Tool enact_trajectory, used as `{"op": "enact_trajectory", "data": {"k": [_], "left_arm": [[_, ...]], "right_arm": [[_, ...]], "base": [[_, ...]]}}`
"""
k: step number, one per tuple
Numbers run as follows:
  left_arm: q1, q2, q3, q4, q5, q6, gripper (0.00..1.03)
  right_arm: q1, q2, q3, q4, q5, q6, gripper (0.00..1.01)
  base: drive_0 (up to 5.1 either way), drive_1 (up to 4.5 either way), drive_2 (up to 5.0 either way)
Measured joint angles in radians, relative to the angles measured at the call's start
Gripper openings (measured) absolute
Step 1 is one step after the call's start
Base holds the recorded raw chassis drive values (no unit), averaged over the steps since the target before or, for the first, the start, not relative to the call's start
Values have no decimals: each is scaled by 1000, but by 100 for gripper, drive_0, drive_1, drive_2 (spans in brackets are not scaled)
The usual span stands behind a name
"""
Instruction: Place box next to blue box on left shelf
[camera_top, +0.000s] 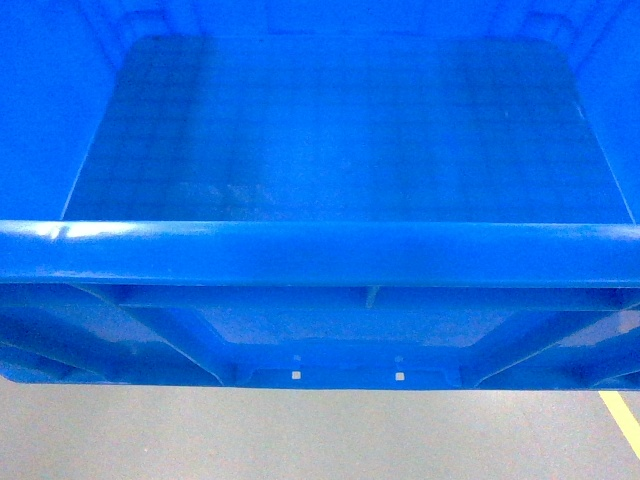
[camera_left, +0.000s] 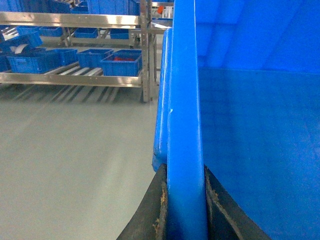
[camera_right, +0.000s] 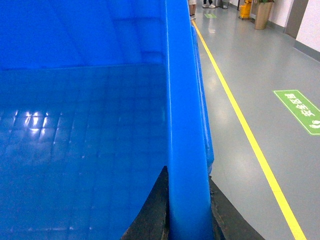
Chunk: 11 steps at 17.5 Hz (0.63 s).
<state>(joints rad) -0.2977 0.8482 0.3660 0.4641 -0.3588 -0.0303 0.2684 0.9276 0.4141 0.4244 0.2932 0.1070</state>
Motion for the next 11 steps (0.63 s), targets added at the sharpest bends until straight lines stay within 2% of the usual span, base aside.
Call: {"op": "enact_trajectory", "data": {"k": [11], "left_arm": [[0,0,0,0,0,0,11]], "right_arm": [[0,0,0,-1,0,0,8]], "base": [[1,413,-411]]}}
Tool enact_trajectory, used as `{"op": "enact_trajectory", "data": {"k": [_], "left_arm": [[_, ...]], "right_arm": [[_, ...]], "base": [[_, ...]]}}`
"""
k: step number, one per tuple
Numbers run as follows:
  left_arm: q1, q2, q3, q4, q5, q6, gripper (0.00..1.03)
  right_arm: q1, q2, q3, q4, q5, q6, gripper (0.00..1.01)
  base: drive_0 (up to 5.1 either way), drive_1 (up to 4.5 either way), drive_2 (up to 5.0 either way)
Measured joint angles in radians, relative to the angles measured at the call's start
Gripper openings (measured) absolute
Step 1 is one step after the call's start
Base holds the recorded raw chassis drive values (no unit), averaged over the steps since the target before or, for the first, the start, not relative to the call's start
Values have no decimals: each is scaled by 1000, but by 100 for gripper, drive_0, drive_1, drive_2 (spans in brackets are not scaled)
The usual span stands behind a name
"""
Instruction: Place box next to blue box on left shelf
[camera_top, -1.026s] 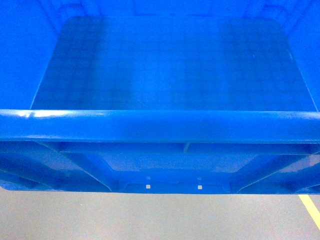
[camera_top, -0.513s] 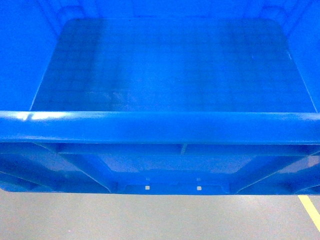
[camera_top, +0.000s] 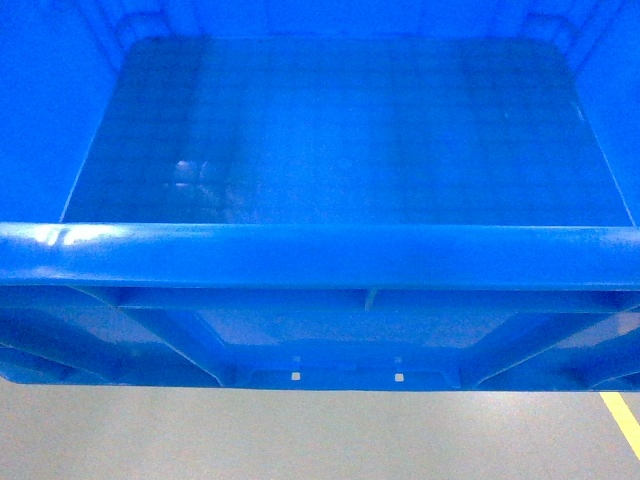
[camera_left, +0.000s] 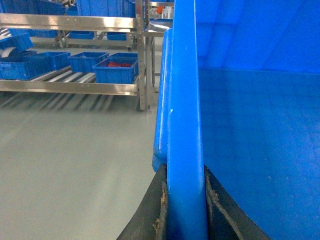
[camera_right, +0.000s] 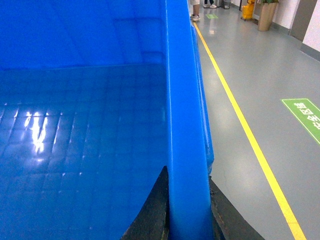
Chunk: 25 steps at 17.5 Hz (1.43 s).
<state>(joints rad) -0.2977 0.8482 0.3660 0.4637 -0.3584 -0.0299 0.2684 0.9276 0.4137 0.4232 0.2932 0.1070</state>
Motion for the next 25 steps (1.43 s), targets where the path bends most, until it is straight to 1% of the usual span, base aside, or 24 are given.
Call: {"op": "enact_trajectory", "data": {"k": [25], "left_arm": [[0,1,0,-1,0,-1,11]], "right_arm": [[0,0,0,0,0,0,8]], "base": [[2,415,-411]]}}
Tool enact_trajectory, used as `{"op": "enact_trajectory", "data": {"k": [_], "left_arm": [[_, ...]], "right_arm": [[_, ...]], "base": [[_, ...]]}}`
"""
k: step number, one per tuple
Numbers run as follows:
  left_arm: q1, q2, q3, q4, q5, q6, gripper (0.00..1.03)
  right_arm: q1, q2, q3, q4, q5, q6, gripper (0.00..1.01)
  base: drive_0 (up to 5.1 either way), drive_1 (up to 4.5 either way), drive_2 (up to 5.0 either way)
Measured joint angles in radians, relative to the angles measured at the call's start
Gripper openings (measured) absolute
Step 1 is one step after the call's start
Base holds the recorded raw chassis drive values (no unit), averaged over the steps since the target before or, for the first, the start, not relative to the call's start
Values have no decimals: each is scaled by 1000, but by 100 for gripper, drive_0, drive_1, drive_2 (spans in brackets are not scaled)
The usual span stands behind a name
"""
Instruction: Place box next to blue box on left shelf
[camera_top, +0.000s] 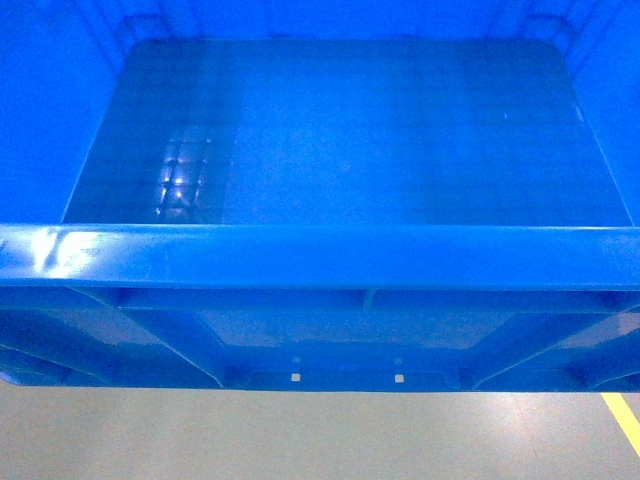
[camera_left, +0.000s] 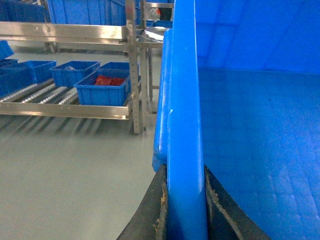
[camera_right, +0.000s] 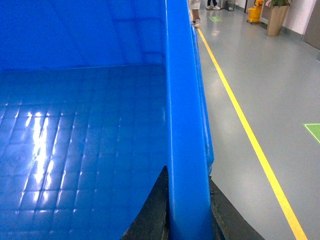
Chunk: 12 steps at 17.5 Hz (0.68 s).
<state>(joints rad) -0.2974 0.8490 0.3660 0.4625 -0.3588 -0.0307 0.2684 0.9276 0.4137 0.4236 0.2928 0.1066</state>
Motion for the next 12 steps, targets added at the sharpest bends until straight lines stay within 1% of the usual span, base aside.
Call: {"op": "enact_trajectory", "data": {"k": [12], "left_arm": [[0,0,0,-2,0,0,11]], "right_arm": [[0,0,0,-3,0,0,8]], "base": [[-4,410,-417]]}}
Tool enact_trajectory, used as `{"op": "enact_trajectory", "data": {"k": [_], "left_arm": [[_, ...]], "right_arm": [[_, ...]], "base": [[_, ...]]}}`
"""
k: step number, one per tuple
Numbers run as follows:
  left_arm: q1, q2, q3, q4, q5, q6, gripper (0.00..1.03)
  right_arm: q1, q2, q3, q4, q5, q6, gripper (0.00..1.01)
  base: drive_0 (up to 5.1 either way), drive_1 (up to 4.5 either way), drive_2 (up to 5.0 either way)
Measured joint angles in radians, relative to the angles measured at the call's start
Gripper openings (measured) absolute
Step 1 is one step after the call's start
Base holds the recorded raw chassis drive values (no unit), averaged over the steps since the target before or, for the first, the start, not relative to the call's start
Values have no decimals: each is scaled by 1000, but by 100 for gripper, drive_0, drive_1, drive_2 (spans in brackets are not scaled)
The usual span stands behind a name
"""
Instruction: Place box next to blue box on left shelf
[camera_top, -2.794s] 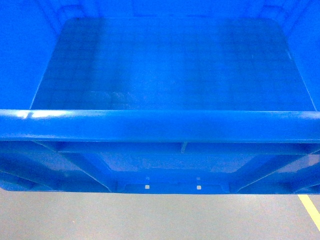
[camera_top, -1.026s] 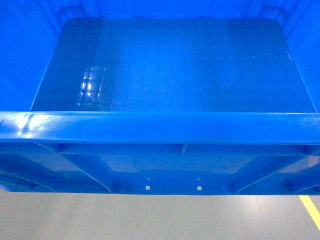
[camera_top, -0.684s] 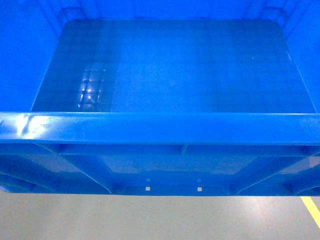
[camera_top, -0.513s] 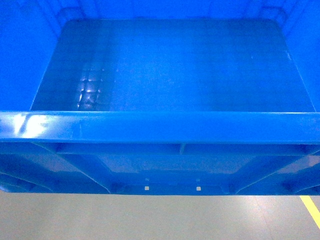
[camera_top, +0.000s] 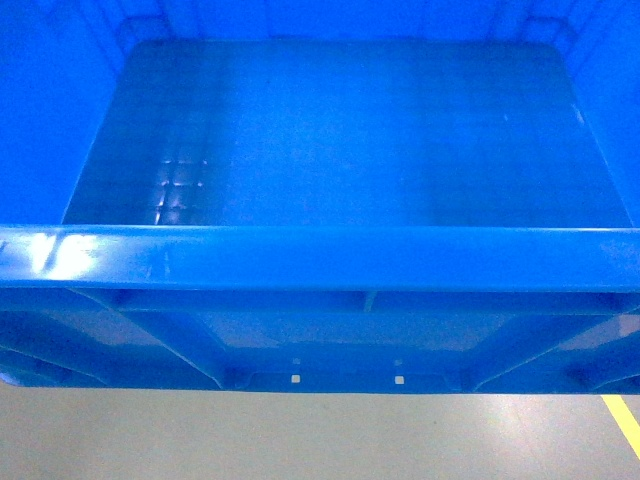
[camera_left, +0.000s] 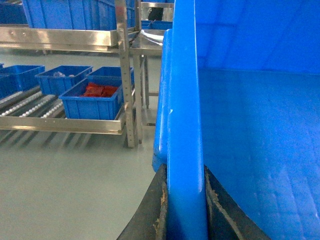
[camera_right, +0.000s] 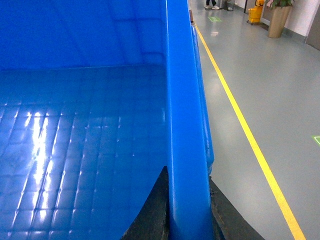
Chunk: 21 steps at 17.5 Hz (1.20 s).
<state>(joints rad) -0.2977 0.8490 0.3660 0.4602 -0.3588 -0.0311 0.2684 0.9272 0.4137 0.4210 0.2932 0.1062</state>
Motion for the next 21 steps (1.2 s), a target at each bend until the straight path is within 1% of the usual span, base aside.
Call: {"op": "enact_trajectory", "data": {"k": [21], "left_arm": [[0,0,0,3,0,0,11]], "right_arm": [[0,0,0,3,0,0,8]], "base": [[7,421,-406]]}}
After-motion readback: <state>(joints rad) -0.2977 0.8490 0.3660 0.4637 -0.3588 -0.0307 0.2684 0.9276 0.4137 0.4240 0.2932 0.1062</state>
